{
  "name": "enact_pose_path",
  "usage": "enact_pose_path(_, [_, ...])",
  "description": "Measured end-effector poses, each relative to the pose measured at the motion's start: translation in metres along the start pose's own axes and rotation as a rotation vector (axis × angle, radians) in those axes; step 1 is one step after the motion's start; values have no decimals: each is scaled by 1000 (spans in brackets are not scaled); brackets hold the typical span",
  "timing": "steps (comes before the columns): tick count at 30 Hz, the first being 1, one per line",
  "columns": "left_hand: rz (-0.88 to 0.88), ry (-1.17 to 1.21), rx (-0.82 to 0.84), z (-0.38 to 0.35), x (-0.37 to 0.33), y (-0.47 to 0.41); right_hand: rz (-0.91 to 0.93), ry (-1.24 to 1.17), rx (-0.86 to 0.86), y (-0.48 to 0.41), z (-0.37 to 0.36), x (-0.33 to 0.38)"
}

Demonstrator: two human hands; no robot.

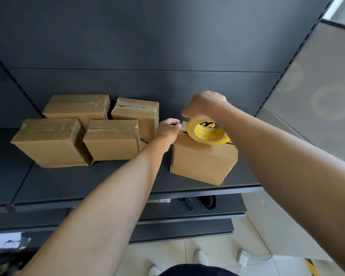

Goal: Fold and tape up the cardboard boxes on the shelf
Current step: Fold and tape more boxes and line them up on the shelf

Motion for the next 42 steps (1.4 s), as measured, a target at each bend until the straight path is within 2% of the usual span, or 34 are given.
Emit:
enact_pose_path(3, [17,-37,-46,2,14,0,13,-11,-9,-2,0,-8])
enact_pose_path(6, [-31,91,-37,2,14,-1,22,-16,5,-5,0,-9])
enact_pose_path(9, [-14,105,77,-5,-7,-3,29,-33,15,-7,3,-9])
enact_pose_path(11, [20,29,159,-13,-13,-3,27,-45,18,-9,2,-10])
enact_pose_path(14, [7,-27,196,-19,-9,-3,30,-45,14,-10,-1,-11])
enact_pose_path(21, [-146,46,187,-18,2,-5,41,-162,49,-7,5,-18])
enact_pose_path(30, [-206,-59,179,-20,-1,-6,89,-280,161,1,19,-49])
enact_pose_path(42, [-326,-288,81,-27,-5,-2,80,-177,95,9,11,-67])
Point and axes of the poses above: each hand's wrist, its own y-axis away from the middle knuckle, its own z-axis out of the back of the hand, x = y × z, the point moved 1 cm from there along -y, towards the middle knuckle, and after that the axes turned 2 degrees about z, right-handed, at the moved point
